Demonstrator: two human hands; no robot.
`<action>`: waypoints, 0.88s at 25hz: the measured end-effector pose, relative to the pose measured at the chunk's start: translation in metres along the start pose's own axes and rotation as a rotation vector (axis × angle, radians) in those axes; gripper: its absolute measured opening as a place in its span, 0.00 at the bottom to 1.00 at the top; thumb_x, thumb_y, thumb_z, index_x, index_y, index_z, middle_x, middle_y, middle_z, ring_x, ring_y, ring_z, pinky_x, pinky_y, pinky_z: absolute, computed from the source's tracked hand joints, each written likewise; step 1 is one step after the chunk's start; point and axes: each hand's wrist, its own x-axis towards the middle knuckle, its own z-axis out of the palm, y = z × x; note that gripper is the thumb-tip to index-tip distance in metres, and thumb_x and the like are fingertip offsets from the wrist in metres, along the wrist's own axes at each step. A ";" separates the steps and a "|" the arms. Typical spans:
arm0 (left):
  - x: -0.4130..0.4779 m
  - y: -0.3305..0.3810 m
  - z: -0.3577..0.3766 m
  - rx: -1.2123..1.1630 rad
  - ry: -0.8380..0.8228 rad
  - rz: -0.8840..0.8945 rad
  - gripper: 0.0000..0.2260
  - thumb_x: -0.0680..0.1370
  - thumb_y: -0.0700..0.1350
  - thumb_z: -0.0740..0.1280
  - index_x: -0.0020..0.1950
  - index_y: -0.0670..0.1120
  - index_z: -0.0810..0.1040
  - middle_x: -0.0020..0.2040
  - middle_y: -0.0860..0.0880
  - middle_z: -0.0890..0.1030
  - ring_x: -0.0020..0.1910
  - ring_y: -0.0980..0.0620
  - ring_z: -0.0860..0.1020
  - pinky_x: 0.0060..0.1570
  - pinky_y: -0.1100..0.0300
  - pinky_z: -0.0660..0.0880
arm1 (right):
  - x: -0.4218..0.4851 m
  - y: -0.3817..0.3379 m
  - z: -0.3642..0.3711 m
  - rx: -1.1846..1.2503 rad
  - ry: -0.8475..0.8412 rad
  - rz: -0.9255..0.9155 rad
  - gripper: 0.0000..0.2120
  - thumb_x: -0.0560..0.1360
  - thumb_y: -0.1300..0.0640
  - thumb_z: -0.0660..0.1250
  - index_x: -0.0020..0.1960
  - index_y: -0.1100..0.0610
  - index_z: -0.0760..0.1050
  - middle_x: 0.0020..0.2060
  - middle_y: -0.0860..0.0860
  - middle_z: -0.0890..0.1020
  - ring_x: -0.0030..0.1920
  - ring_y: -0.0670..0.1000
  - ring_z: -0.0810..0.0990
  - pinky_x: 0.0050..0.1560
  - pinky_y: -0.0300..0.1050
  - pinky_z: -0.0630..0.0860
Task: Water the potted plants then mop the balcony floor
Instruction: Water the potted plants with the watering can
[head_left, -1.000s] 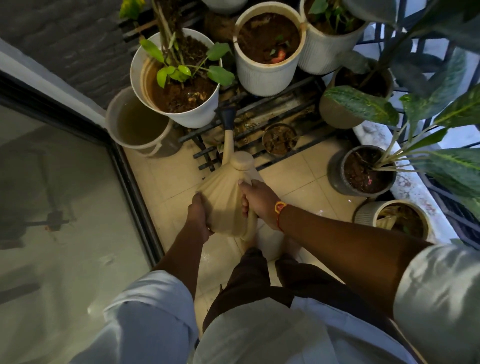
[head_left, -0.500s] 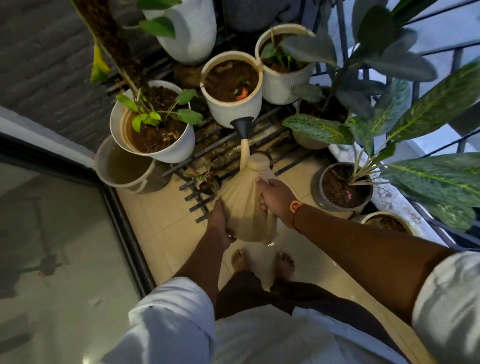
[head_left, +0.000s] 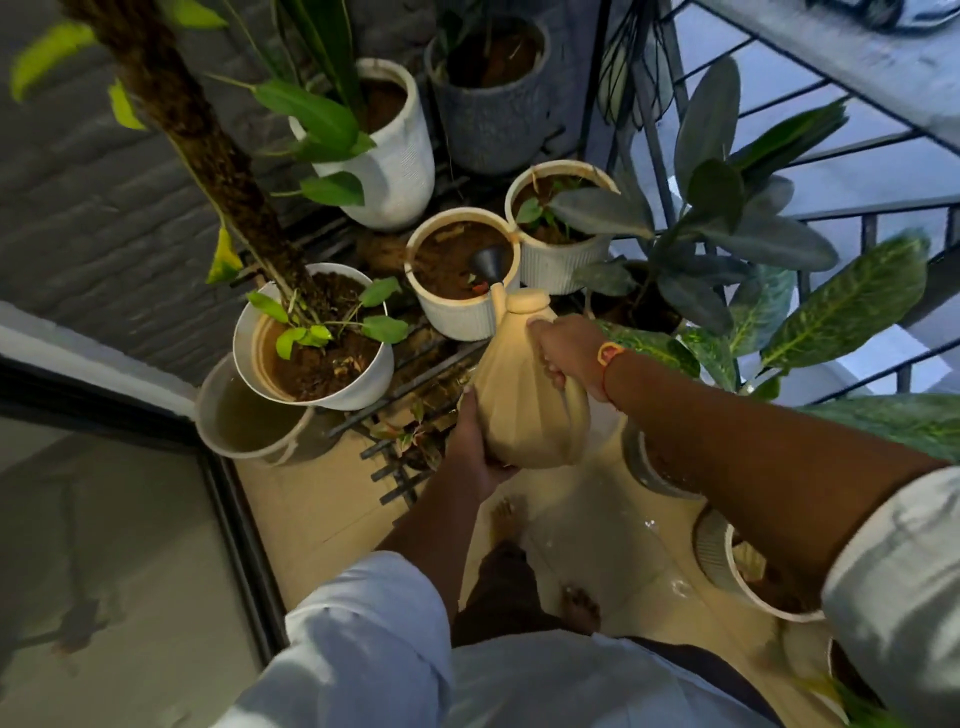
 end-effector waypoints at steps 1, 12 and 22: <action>0.004 0.009 0.004 -0.021 -0.003 -0.017 0.42 0.71 0.73 0.70 0.79 0.53 0.66 0.74 0.42 0.73 0.67 0.36 0.74 0.64 0.36 0.75 | 0.011 -0.011 0.001 -0.035 0.006 -0.002 0.19 0.82 0.48 0.59 0.38 0.60 0.73 0.29 0.56 0.76 0.26 0.53 0.73 0.32 0.46 0.73; 0.023 0.087 0.028 -0.084 0.034 -0.204 0.42 0.69 0.74 0.71 0.76 0.54 0.68 0.75 0.43 0.69 0.71 0.37 0.70 0.67 0.36 0.73 | 0.081 -0.090 0.006 -0.228 0.035 0.056 0.19 0.82 0.52 0.57 0.38 0.61 0.75 0.33 0.59 0.78 0.28 0.55 0.73 0.37 0.49 0.72; 0.023 0.099 0.043 -0.122 0.018 -0.217 0.41 0.72 0.71 0.71 0.77 0.50 0.66 0.74 0.40 0.70 0.61 0.36 0.71 0.65 0.36 0.73 | 0.102 -0.109 0.001 -0.274 0.027 0.099 0.17 0.82 0.53 0.57 0.39 0.60 0.75 0.33 0.58 0.76 0.26 0.52 0.71 0.33 0.48 0.70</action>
